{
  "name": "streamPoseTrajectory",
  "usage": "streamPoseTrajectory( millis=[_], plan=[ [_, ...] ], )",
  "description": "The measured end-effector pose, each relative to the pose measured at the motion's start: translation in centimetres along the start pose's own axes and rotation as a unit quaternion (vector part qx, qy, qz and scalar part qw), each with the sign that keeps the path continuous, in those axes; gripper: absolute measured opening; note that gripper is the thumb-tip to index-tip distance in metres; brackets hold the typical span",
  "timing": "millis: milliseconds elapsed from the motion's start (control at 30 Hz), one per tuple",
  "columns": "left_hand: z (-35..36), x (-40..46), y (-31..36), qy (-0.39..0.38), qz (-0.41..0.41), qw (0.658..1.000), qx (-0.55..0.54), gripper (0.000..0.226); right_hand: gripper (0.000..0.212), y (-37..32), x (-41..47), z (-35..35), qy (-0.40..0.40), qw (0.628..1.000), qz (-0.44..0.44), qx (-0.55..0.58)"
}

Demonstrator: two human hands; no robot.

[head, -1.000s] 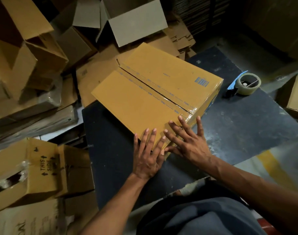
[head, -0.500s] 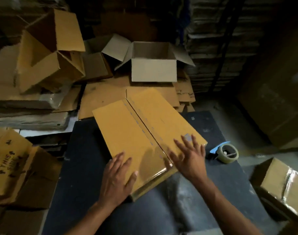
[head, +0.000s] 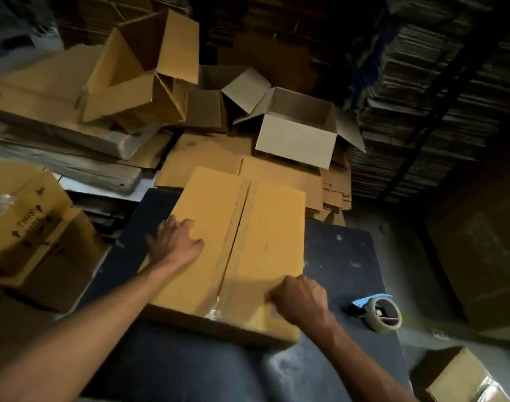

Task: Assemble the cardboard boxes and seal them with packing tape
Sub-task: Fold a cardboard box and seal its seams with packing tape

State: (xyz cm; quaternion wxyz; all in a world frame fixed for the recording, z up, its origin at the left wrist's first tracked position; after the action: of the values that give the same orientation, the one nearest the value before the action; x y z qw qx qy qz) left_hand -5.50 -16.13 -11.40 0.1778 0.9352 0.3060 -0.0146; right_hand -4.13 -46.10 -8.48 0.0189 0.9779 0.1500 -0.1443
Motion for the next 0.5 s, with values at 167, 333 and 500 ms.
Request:
streamPoseTrajectory(
  millis=[167,333,500],
  plan=[
    [-1.6,-0.4,-0.5,0.018,0.041,0.996,0.077,0.052,0.071,-7.1,-5.1,1.3,-0.121,0.979,-0.116,0.112],
    [3.2,-7.5,2.7,0.019,0.161,0.986,0.028,0.068,0.047,-2.9,3.0,-1.7,0.073,0.977,-0.002,0.2],
    [8.1,-12.0,5.2,0.009,0.198,0.976,0.089,0.111,0.054,3.0,9.7,-1.2,-0.009,0.964,0.071,0.255]
  ],
)
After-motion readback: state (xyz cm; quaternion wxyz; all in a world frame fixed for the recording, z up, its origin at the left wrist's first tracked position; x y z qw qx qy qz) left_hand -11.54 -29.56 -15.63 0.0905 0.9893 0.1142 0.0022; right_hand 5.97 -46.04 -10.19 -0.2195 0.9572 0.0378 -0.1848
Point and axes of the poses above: each hand's wrist, its own x-axis towards the middle knuckle, its own z-axis out of the palm, y = z × x, the point moved 4 cm from there along x, towards the middle knuckle, and after that the axes turned 5 degrees about y, right-handed, at the moved point
